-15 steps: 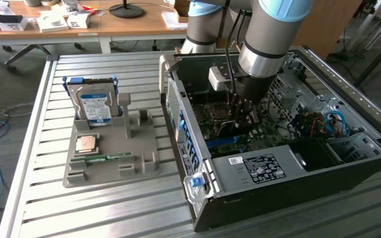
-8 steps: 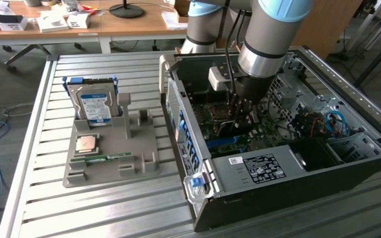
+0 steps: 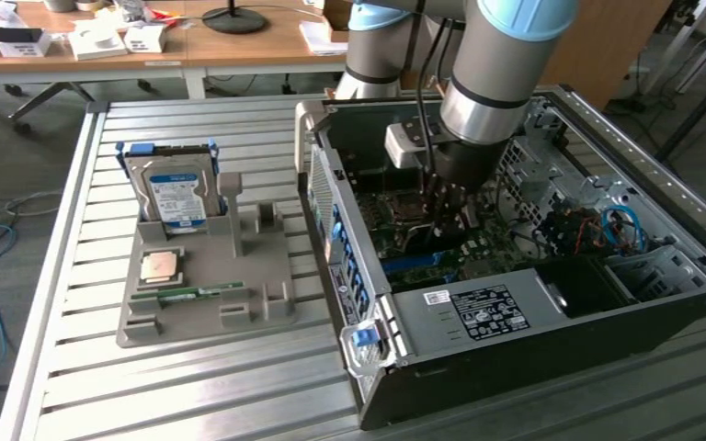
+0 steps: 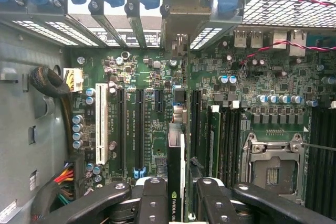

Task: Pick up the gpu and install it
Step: 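Insert the gpu into the slot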

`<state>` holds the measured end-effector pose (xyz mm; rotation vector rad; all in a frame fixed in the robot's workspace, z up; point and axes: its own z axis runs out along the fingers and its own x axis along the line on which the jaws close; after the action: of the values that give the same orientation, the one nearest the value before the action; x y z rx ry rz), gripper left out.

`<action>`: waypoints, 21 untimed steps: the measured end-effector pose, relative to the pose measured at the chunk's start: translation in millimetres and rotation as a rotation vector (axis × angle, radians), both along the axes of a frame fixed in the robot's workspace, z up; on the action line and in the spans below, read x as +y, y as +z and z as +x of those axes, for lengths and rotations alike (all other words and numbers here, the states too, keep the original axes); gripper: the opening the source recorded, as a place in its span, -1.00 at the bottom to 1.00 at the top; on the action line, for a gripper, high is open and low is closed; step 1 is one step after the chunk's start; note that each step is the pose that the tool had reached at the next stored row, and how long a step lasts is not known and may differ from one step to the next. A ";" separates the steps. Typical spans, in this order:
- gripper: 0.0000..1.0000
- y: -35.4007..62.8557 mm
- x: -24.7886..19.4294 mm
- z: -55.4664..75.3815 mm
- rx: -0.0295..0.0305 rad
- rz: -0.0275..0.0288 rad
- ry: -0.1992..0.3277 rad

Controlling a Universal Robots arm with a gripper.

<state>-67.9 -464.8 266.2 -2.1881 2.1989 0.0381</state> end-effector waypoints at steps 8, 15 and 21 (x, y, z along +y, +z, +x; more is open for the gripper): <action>-0.47 -0.6 0.2 -1.7 0.0000 0.0000 0.000; -0.47 -1.5 0.2 -1.8 0.0000 0.0001 0.000; -0.47 -2.0 0.2 -2.1 0.0000 -0.0001 0.000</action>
<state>-70.1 -464.6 264.2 -2.1880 2.1991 0.0381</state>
